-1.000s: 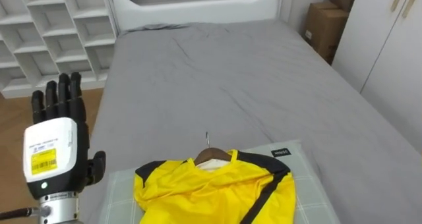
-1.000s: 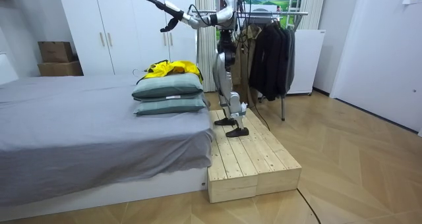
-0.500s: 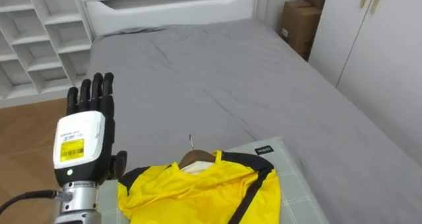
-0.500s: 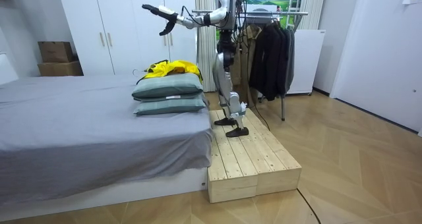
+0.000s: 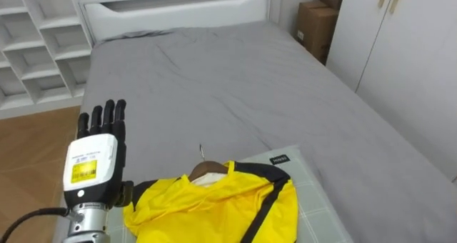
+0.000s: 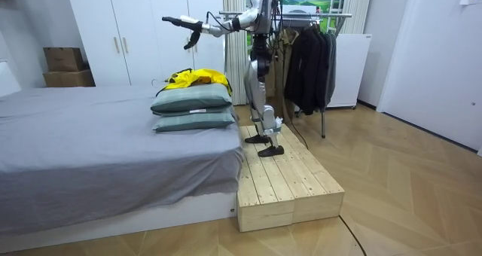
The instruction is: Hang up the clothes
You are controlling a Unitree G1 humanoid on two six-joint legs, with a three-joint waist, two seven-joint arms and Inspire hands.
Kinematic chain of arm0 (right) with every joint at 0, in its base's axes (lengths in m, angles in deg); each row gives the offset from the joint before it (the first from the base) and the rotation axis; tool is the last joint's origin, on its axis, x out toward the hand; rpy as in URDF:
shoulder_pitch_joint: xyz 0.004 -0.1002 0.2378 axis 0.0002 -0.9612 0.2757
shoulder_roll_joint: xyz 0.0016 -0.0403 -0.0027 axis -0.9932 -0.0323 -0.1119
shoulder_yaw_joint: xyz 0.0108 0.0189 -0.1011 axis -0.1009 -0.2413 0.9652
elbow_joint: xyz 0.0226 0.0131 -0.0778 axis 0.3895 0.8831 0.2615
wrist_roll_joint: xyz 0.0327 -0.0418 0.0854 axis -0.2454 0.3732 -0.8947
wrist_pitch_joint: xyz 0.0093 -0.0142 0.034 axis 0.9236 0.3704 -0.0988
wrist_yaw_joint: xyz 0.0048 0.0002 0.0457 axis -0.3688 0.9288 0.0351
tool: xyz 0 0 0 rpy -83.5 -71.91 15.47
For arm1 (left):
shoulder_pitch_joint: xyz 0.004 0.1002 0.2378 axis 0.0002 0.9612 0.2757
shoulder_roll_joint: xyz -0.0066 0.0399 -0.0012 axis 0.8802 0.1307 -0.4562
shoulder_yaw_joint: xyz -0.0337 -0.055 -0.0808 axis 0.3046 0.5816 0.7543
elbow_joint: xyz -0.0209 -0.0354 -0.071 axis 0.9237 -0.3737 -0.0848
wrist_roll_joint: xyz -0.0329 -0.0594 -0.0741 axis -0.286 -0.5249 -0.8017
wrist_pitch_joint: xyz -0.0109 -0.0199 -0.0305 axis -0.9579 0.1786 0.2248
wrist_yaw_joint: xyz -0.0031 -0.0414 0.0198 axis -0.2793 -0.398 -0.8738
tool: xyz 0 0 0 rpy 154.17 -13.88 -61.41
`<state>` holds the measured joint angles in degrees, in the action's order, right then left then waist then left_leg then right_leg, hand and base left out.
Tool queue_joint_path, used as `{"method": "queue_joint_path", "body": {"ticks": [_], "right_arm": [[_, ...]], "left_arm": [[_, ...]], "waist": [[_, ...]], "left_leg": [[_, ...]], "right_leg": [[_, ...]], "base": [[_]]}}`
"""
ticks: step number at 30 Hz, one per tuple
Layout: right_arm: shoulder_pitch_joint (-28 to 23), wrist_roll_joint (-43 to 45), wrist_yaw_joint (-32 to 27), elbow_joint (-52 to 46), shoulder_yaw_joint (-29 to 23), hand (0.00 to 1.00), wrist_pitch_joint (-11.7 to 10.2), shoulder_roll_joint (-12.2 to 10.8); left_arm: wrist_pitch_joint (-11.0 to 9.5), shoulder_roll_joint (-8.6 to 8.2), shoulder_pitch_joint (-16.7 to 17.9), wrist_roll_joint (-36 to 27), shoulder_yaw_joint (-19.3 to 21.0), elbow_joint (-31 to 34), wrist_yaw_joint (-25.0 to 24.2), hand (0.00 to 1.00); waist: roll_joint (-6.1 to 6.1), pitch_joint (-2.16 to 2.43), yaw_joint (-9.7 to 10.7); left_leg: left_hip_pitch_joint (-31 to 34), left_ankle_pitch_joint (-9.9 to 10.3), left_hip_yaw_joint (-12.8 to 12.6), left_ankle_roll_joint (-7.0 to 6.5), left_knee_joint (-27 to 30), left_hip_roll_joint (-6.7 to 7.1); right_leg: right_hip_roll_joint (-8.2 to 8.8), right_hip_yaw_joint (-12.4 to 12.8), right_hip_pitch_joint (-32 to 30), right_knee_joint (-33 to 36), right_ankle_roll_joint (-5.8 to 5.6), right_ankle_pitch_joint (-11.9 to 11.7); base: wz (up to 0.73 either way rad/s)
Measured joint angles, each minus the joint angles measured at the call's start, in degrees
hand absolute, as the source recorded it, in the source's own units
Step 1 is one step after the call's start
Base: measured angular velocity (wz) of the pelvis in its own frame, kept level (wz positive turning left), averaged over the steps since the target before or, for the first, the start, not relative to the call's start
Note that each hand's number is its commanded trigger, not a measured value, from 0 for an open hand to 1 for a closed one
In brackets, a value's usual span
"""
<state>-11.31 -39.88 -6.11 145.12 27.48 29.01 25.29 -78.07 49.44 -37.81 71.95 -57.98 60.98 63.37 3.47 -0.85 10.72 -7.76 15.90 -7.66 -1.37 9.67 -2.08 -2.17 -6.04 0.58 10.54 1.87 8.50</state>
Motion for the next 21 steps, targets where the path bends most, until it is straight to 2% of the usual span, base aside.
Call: {"method": "queue_joint_path", "body": {"ticks": [6,11,13,21], "right_arm": [[1.6,0.3,0.3,0.0,0.1,0.0,-0.1,0.0],[1.5,0.6,0.6,-0.2,2.2,0.0,-0.2,0.0],[1.2,0.7,0.9,-0.2,2.2,0.0,-0.2,0.0],[2.2,0.7,2.2,0.0,2.2,0.0,-0.4,0.0]], "left_arm": [[-0.4,-0.01,-4.2,-0.2,0.0,-5.7,0.0,0.0],[-0.8,0.51,-6.6,-6.8,0.0,-6.1,-0.4,0.0],[-1.0,1.47,-7.6,-9.3,0.0,-6.2,-1.3,0.0],[-1.0,2.33,-11.1,-11.3,-0.2,-8.9,-6.2,0.0]], "waist": [[-0.11,0.18,0.2],[-0.29,0.31,0.0],[-0.3,0.32,0.1],[-0.4,0.24,0.4]], "left_leg": [[1.8,-0.3,-0.4,-0.42,0.2,0.44],[2.9,-0.3,-0.8,-0.43,0.4,-0.01],[2.8,-0.3,-1.0,-0.43,0.5,-0.12],[3.3,-0.3,-0.9,-0.42,0.5,-0.14]], "right_leg": [[0.0,0.7,-2.6,1.2,0.12,-0.2],[-0.03,1.0,-3.8,1.8,0.2,-0.3],[-0.08,1.1,-4.0,2.2,0.28,-0.3],[0.02,0.8,-4.3,2.1,0.16,-0.4]], "base": [[-0.07],[-0.03],[-0.02],[0.0]]}}
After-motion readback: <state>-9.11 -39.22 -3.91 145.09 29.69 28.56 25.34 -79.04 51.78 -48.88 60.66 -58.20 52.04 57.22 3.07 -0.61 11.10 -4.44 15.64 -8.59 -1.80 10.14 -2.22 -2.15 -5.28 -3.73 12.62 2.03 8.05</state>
